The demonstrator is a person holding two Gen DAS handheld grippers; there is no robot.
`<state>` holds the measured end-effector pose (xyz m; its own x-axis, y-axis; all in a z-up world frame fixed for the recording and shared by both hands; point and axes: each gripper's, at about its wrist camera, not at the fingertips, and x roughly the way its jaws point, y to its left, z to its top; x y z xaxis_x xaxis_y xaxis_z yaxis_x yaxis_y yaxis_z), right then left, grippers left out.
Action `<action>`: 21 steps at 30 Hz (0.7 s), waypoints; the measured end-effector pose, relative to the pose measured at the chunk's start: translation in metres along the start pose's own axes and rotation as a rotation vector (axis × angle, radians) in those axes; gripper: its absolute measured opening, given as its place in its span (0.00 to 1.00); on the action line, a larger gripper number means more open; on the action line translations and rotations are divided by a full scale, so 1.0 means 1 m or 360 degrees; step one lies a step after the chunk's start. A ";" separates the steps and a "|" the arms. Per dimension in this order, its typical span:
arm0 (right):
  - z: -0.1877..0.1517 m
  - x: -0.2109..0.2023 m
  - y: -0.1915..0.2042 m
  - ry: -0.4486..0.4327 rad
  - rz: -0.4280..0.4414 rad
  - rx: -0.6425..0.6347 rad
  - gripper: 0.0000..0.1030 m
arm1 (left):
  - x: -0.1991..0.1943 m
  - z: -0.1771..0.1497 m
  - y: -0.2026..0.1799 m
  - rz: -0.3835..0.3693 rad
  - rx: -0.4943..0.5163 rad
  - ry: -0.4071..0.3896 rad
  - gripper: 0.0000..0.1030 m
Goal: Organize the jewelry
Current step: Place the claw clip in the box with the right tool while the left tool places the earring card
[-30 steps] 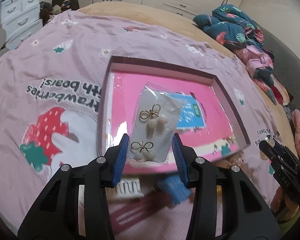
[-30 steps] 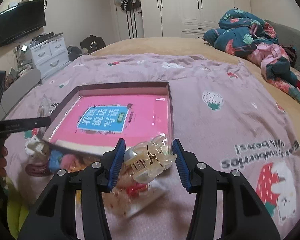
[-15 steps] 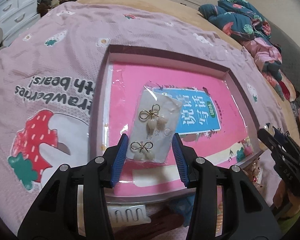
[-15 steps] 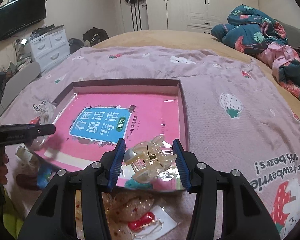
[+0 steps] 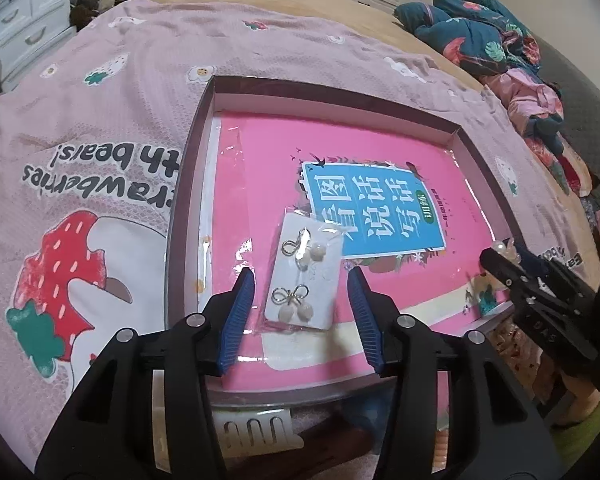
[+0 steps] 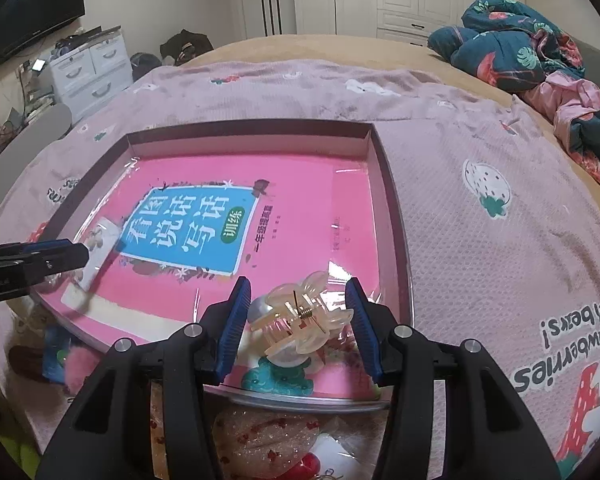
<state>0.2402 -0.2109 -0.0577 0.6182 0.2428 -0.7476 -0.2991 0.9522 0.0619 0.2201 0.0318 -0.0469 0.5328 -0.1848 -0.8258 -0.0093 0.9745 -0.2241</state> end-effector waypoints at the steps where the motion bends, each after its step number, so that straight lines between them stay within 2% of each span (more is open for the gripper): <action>1: -0.001 -0.001 0.000 0.0000 -0.0003 0.0000 0.47 | -0.002 -0.001 0.001 -0.0005 -0.0007 -0.0007 0.42; 4: -0.002 -0.004 -0.001 -0.0014 -0.0012 -0.0008 0.49 | -0.010 -0.003 0.002 -0.0010 -0.0020 -0.0034 0.43; 7: -0.004 -0.013 -0.003 -0.0044 -0.0005 0.0011 0.60 | -0.018 -0.005 0.005 -0.0016 -0.0035 -0.0056 0.50; 11: -0.006 -0.031 -0.006 -0.0094 0.0000 0.0025 0.61 | -0.030 -0.008 0.004 -0.0008 -0.0037 -0.0090 0.50; 13: -0.008 -0.042 -0.006 -0.0118 0.0009 0.0031 0.62 | -0.035 -0.009 0.003 -0.0009 -0.0030 -0.0107 0.57; 16: -0.012 -0.059 -0.005 -0.0155 0.0013 0.0021 0.67 | -0.046 -0.012 0.002 -0.0009 -0.0020 -0.0144 0.61; 21: -0.020 -0.081 -0.005 -0.0182 0.0031 0.0017 0.69 | -0.063 -0.019 -0.002 -0.0005 0.0003 -0.0189 0.70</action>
<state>0.1767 -0.2395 -0.0108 0.6914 0.2801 -0.6659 -0.3045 0.9489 0.0830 0.1705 0.0388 -0.0040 0.6291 -0.1714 -0.7582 -0.0063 0.9742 -0.2255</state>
